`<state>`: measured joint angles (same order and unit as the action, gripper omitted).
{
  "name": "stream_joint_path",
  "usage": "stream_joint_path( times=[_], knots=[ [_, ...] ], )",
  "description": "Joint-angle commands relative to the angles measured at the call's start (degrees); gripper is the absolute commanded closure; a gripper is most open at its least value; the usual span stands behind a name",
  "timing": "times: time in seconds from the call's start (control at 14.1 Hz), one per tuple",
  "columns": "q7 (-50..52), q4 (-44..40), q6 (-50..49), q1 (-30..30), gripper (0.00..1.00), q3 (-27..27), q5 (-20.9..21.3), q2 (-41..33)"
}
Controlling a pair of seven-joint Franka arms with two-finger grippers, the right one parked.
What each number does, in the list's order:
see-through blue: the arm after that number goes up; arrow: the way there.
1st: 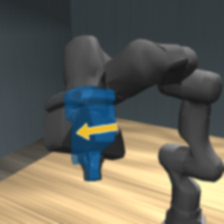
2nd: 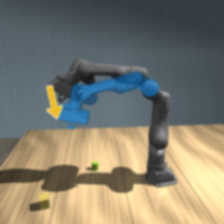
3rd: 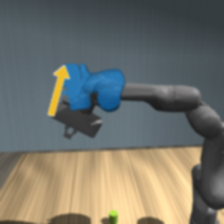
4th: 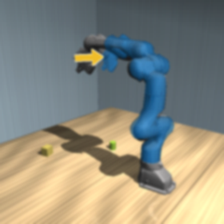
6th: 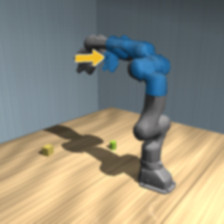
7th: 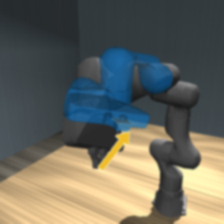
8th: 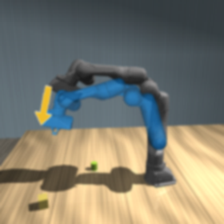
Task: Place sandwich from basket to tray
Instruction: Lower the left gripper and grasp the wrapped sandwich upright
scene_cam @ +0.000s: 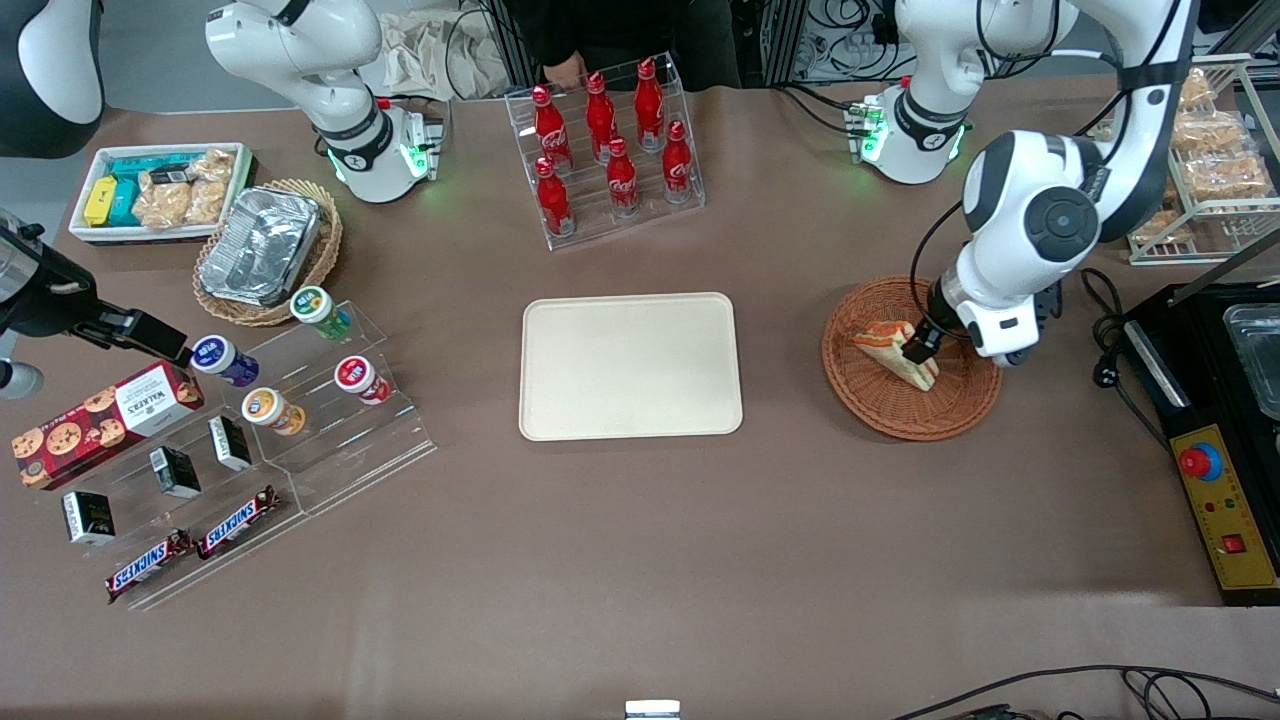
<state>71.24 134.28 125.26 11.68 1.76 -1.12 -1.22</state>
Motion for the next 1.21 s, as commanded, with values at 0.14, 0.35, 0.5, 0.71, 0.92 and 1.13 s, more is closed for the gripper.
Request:
stream_joint_path(
  times=[0.14, 0.35, 0.5, 0.71, 0.92, 1.13],
  knots=[
    [4.4, 3.7, 6.7, 0.5, 0.00, 0.2, 2.3, 1.8],
    [5.0, 5.2, 10.7, 0.5, 0.00, 0.5, 2.3, 3.0],
    [5.0, 7.2, 14.3, 0.5, 0.00, 0.8, 2.6, 4.5],
    [5.0, 7.2, 16.1, 0.4, 0.03, 0.8, 2.6, 6.2],
    [4.9, 7.1, 17.4, 0.4, 0.55, 0.8, 2.6, 6.9],
    [4.6, 7.1, 17.3, 0.4, 1.00, 0.8, 2.6, 6.9]
  ],
)
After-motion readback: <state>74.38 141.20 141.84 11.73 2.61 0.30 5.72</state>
